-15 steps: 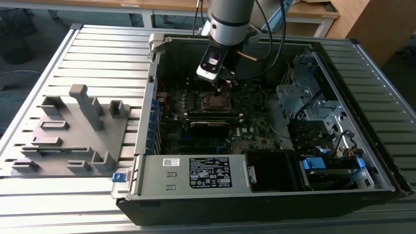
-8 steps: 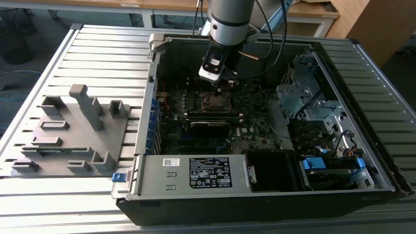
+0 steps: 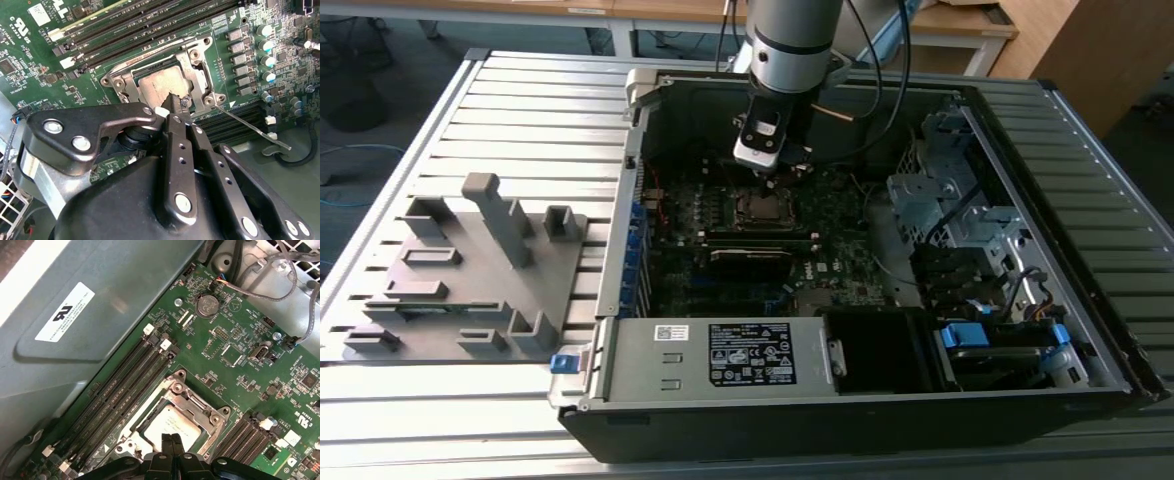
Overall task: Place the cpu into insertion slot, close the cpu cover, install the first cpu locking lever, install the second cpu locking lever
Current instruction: 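Close the cpu cover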
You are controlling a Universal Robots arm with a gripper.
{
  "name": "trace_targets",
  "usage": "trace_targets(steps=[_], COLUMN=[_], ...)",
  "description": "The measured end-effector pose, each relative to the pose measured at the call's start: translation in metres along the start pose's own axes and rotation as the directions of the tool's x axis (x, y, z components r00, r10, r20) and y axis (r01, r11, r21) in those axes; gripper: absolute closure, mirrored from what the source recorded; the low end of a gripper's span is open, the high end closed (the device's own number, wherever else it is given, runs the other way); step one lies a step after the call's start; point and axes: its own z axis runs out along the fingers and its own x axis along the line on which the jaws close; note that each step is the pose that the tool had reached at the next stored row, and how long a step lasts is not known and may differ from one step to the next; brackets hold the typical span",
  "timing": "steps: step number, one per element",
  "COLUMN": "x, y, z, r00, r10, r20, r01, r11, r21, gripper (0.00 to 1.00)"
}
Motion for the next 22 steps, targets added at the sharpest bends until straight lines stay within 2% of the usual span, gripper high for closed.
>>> trace_targets(steps=[7, 15, 22], x=[0.0000, 0.0000, 0.0000], y=[0.0000, 0.0000, 0.0000], z=[0.0000, 0.0000, 0.0000], r00=[1.0000, 0.9981, 0.9980], r10=[-0.003, -0.062, -0.063], r20=[0.0000, -0.0011, -0.0011], r01=[0.003, 0.062, 0.063], r11=[1.0000, 0.9981, 0.9980], r21=[0.0000, 0.0008, 0.0009], gripper=[0.90, 0.90, 0.90])
